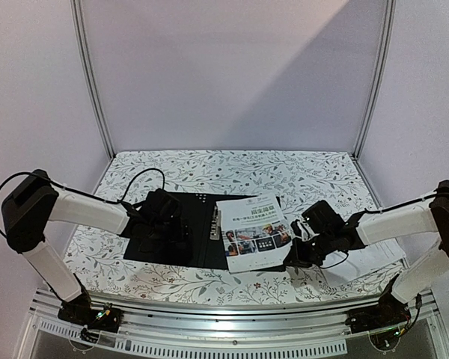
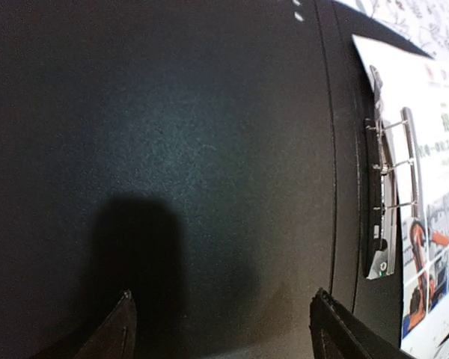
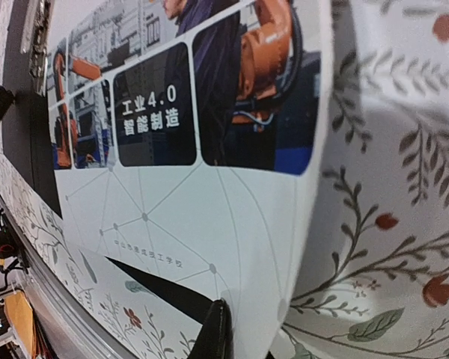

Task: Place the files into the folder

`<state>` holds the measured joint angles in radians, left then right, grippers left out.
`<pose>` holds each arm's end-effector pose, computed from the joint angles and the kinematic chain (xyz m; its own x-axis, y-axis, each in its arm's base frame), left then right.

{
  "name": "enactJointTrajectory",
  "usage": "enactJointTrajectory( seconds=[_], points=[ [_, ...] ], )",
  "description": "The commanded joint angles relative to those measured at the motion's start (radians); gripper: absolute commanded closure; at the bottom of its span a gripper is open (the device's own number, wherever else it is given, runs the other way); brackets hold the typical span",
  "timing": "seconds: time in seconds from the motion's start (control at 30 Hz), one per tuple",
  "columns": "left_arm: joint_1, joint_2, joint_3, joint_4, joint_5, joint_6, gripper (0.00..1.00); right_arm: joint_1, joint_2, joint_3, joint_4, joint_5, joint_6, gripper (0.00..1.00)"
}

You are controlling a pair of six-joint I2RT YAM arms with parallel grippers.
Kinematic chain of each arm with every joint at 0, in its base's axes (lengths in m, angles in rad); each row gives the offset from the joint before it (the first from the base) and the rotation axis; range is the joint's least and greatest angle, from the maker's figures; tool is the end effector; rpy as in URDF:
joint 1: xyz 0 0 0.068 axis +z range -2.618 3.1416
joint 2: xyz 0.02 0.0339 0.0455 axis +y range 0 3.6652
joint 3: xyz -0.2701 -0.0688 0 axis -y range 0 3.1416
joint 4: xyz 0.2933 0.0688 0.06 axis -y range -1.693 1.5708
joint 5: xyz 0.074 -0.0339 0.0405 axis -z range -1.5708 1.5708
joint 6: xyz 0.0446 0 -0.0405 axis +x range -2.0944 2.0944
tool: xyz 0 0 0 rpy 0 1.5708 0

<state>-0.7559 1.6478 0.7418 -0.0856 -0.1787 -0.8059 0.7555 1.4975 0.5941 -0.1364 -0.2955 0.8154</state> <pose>0.2481 -0.2230 0.0903 -0.8576 -0.1672 -0.4863 -0.0209 0.9562 -0.2919 0.2007 0.2069 0.0890 -0.9860 0.0280 -0.1644 -0.0663 0.8385 0.5408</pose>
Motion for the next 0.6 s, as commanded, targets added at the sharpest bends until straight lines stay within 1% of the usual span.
enactJointTrajectory(
  seconds=[0.0,0.03,0.17,0.27,0.33,0.47,0.57],
  points=[
    [-0.034,0.041,-0.021,-0.128,0.104,-0.031,0.2,-0.071,0.004,0.079,0.044,0.017,-0.087,0.96],
    [-0.035,0.035,-0.006,-0.132,0.09,-0.011,0.2,-0.089,0.007,0.095,0.039,0.02,-0.097,0.96],
    [-0.075,-0.006,0.074,-0.131,0.03,0.177,0.18,-0.125,0.032,0.157,0.02,0.003,-0.138,0.97],
    [-0.142,-0.032,0.138,-0.166,-0.021,0.334,0.18,-0.125,0.035,0.16,0.023,-0.04,-0.141,0.97],
    [-0.168,-0.038,0.163,-0.197,-0.056,0.409,0.18,-0.125,0.031,0.139,0.035,-0.068,-0.119,0.97],
    [-0.175,-0.028,0.18,-0.245,-0.025,0.47,0.21,-0.124,-0.005,0.062,0.086,-0.103,-0.06,0.96],
    [-0.192,-0.02,0.178,-0.283,0.011,0.508,0.22,-0.118,-0.046,0.013,0.096,-0.118,-0.025,0.93]
  ],
)
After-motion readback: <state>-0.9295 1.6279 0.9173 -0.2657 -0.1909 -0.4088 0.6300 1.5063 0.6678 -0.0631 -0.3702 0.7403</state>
